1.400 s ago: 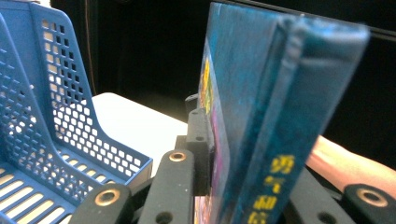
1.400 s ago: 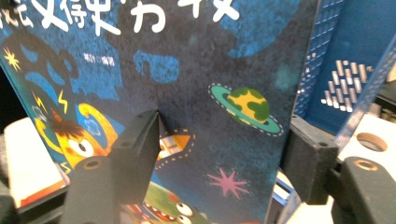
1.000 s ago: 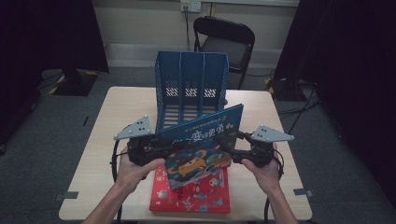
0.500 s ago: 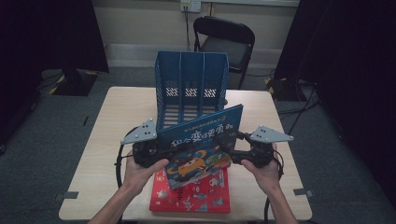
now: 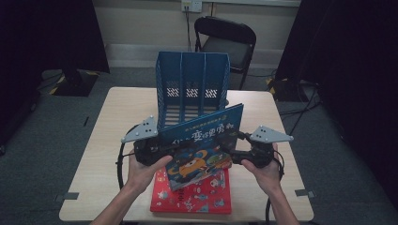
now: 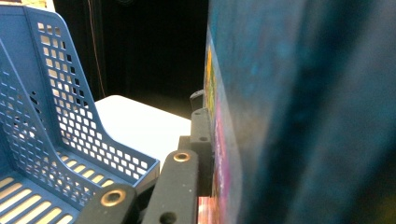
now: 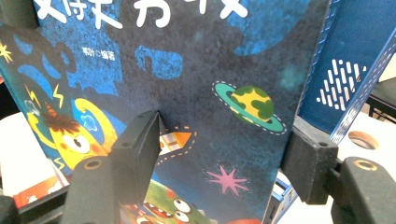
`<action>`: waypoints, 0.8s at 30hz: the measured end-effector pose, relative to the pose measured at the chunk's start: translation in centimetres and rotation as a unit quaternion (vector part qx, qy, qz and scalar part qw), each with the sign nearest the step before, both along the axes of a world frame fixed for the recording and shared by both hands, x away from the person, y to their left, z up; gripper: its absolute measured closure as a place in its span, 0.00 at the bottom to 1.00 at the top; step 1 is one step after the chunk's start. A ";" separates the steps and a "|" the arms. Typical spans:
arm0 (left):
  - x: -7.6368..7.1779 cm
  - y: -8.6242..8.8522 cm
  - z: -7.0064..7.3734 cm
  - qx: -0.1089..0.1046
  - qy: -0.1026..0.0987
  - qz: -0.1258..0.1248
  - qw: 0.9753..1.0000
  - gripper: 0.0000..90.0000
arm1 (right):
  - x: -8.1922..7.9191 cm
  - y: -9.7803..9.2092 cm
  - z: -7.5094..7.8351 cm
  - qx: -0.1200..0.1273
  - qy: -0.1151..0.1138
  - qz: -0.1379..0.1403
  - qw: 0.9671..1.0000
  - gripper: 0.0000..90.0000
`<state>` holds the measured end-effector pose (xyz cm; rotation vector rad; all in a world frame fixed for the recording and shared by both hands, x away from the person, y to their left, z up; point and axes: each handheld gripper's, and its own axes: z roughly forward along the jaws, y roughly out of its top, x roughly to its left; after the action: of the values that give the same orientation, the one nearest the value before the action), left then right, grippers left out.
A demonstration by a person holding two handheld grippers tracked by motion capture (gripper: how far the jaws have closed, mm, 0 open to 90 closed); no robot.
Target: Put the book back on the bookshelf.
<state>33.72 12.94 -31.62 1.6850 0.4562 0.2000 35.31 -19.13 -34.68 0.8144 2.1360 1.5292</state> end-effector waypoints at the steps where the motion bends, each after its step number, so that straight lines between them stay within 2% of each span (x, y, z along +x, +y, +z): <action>1: 0.0 0.0 0.1 0.001 0.003 0.001 1.000 0.92 | 0.0 0.0 0.0 0.000 0.000 0.001 1.000 0.38; 6: 0.0 -0.2 0.6 0.010 0.005 0.010 1.000 0.92 | 0.2 -0.1 -0.1 0.006 0.004 0.001 1.000 0.39; 11: 0.4 0.5 0.5 -0.003 0.027 0.019 0.999 0.93 | 0.2 -0.5 -0.4 0.003 0.011 0.000 1.000 0.42; 13: 0.7 1.1 0.6 -0.007 0.041 0.028 0.999 0.93 | 0.2 -0.7 -0.5 0.003 0.013 -0.003 1.000 0.42; 17: 1.0 1.8 0.8 -0.011 0.049 0.040 0.998 0.93 | 0.4 -1.0 -0.6 0.006 0.018 -0.009 1.000 0.41; 20: 1.1 2.3 1.0 -0.014 0.066 0.064 0.996 0.93 | 0.5 -1.0 -0.7 0.004 0.021 -0.010 1.000 0.40; 24: 1.2 2.8 1.3 -0.014 0.071 0.078 0.994 0.93 | 0.5 -0.7 -1.2 -0.009 0.028 -0.010 1.000 0.39</action>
<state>34.92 15.76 -30.31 1.6440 0.6953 0.1864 35.81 -19.86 -35.85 0.8781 2.1718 1.4911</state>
